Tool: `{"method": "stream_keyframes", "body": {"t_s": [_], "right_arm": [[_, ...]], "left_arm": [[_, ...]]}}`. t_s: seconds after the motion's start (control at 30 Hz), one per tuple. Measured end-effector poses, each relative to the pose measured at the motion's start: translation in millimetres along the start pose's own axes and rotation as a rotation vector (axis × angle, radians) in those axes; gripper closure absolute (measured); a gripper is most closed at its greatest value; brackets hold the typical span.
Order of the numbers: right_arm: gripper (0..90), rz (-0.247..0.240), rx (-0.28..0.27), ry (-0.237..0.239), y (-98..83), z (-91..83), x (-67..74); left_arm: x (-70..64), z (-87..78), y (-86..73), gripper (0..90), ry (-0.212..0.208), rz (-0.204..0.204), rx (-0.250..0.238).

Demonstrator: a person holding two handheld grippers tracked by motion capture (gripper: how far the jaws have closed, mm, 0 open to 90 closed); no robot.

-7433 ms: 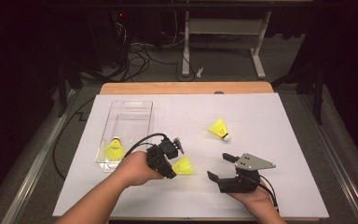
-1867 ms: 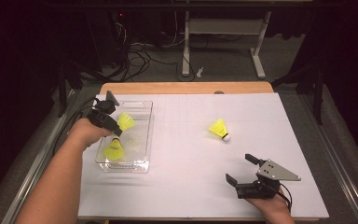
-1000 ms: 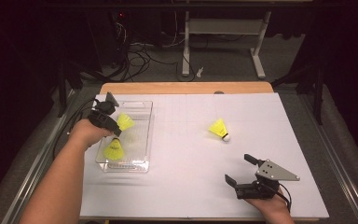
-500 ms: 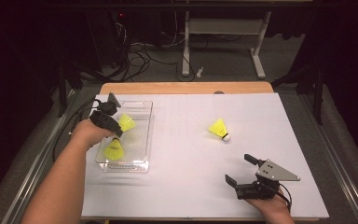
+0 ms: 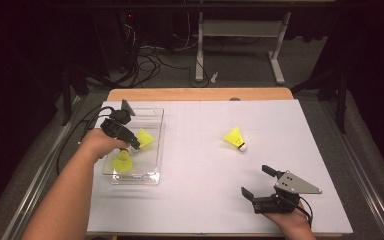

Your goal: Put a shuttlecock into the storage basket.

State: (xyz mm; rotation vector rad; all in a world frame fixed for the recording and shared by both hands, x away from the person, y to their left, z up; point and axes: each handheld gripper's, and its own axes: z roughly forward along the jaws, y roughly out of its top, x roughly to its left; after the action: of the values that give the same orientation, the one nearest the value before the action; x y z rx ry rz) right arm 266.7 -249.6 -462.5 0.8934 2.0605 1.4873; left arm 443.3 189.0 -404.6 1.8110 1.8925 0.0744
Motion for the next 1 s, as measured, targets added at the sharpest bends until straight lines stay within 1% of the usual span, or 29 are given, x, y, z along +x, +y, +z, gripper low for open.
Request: {"method": "stream_keyframes", "body": {"t_s": [0.17, 0.2, 0.23, 0.3, 0.37, 0.4, 0.47, 0.57, 0.73, 0.83, 0.87, 1.0], "right_arm": [[0.4, 0.000, 0.001, 0.000, -0.1, 0.2, -0.1], [0.4, 0.000, 0.001, 0.000, -0.1, 0.2, -0.1], [0.4, 0.000, 0.001, 0.000, 0.0, 0.3, -0.1], [0.4, 0.000, 0.002, 0.000, -0.1, 0.4, -0.1], [0.4, -0.001, 0.002, 0.000, -0.1, 0.6, -0.2], [0.4, -0.001, 0.002, -0.001, 0.0, 0.6, -0.2], [0.4, -0.001, 0.003, -0.001, -0.1, 0.6, -0.3], [0.4, -0.002, 0.004, -0.002, -0.2, 0.7, -0.4], [0.4, -0.003, 0.002, -0.001, 0.0, 0.6, 0.0], [0.4, -0.003, 0.000, -0.002, 0.2, 0.0, -0.1], [0.4, -0.002, 0.000, -0.002, 0.1, 0.0, -0.2], [0.4, -0.004, 0.000, -0.003, 0.2, 0.1, 0.2]], "left_arm": [[-3.9, -3.9, -4.4, 34.2, -0.001, 0.017, 0.013], [-4.1, -5.0, -5.5, 33.7, 0.000, 0.026, 0.016], [-4.8, -5.7, -5.9, 33.0, 0.000, 0.023, 0.015], [-6.0, -7.3, -7.7, 32.5, -0.003, 0.030, 0.019], [-8.2, -8.5, -10.2, 31.2, -0.002, 0.042, 0.026], [-9.6, -9.3, -12.2, 30.4, 0.001, 0.057, 0.028], [-11.8, -10.4, -14.9, 30.2, 0.006, 0.067, 0.028], [-16.6, -13.8, -19.2, 28.8, -0.005, 0.088, 0.033], [-21.0, -18.9, -24.6, 25.7, -0.001, 0.102, 0.033], [-23.8, -23.1, -28.4, 24.8, -0.016, 0.106, 0.028], [-24.5, -23.7, -30.0, 24.3, -0.024, 0.096, 0.033], [-22.9, -23.9, -36.5, 22.5, -0.022, 0.105, 0.041]]}}
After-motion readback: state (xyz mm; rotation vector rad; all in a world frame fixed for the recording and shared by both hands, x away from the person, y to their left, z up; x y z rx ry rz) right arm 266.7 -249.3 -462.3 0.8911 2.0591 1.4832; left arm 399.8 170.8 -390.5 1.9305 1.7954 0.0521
